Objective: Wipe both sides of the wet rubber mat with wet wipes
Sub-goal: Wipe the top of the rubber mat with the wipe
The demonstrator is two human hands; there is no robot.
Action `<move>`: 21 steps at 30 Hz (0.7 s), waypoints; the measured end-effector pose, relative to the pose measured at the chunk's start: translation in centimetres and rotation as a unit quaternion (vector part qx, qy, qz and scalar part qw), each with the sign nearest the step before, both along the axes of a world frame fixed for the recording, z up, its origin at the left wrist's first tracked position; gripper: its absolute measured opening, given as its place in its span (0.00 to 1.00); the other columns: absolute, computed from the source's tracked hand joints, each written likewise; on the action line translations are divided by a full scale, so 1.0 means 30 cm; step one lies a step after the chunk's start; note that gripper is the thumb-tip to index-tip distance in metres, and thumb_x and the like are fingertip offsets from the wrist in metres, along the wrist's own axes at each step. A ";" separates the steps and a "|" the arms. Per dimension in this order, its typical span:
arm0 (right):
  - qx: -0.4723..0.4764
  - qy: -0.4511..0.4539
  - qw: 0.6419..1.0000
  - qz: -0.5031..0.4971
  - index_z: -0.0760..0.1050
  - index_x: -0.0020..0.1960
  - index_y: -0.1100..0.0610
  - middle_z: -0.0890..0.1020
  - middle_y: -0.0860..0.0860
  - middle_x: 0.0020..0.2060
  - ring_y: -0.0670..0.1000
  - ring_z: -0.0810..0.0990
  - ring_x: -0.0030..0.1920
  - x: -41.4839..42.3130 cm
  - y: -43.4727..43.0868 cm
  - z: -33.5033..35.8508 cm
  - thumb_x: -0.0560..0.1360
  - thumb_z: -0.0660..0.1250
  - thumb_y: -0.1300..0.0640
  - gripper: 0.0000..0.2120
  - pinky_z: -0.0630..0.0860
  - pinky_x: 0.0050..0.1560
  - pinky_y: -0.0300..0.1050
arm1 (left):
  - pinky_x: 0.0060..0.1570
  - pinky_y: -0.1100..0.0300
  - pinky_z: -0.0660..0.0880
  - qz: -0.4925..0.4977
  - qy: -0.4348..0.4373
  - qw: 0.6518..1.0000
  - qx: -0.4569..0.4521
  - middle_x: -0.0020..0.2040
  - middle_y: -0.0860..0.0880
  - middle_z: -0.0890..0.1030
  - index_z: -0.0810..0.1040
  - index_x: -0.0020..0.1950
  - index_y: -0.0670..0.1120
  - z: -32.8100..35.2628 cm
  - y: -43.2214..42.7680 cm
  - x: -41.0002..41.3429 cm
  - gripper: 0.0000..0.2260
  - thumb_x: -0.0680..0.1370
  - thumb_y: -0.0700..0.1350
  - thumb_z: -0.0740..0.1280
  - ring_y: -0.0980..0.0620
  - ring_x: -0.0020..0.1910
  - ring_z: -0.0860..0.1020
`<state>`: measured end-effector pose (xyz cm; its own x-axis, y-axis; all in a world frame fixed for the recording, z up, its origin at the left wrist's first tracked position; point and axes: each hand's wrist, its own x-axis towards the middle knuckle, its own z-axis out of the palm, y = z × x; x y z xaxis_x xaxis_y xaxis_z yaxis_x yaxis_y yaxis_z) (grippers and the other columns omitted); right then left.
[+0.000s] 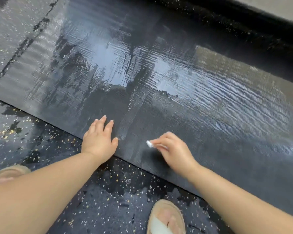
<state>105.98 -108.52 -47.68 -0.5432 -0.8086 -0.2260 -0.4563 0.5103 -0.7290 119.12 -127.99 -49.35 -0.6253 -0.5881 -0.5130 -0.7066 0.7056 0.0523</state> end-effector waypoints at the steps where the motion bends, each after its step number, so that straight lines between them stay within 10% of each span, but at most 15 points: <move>1: 0.031 0.007 0.999 0.008 0.82 0.52 0.51 0.75 0.48 0.43 0.50 0.77 0.46 -0.052 -0.035 0.015 0.76 0.66 0.60 0.09 0.72 0.51 0.40 | 0.70 0.51 0.58 -0.022 -0.028 0.999 0.010 0.77 0.49 0.50 0.53 0.77 0.51 0.028 -0.025 -0.017 0.26 0.80 0.55 0.55 0.47 0.75 0.50; 9: 0.172 0.066 0.973 0.140 0.80 0.55 0.50 0.76 0.50 0.48 0.50 0.77 0.49 -0.240 -0.234 0.192 0.77 0.65 0.52 0.09 0.72 0.52 0.44 | 0.60 0.57 0.68 -0.388 -0.269 0.881 0.032 0.69 0.44 0.69 0.65 0.73 0.48 0.319 -0.282 -0.344 0.20 0.81 0.50 0.55 0.44 0.67 0.70; 15: 0.198 0.033 0.980 0.004 0.82 0.52 0.52 0.75 0.51 0.46 0.42 0.73 0.34 -0.127 -0.303 0.111 0.76 0.65 0.48 0.11 0.70 0.43 0.38 | 0.65 0.52 0.66 -0.476 -0.121 0.871 0.003 0.72 0.48 0.64 0.61 0.74 0.54 0.264 -0.454 -0.383 0.22 0.81 0.56 0.54 0.45 0.69 0.65; 21: 0.143 0.053 0.972 -0.177 0.82 0.52 0.54 0.74 0.50 0.43 0.51 0.78 0.48 -0.131 -0.499 0.000 0.76 0.66 0.57 0.07 0.66 0.44 0.36 | 0.73 0.49 0.49 -0.452 0.037 0.891 -0.007 0.77 0.52 0.51 0.51 0.77 0.56 -0.018 -0.559 -0.242 0.26 0.80 0.59 0.52 0.49 0.76 0.48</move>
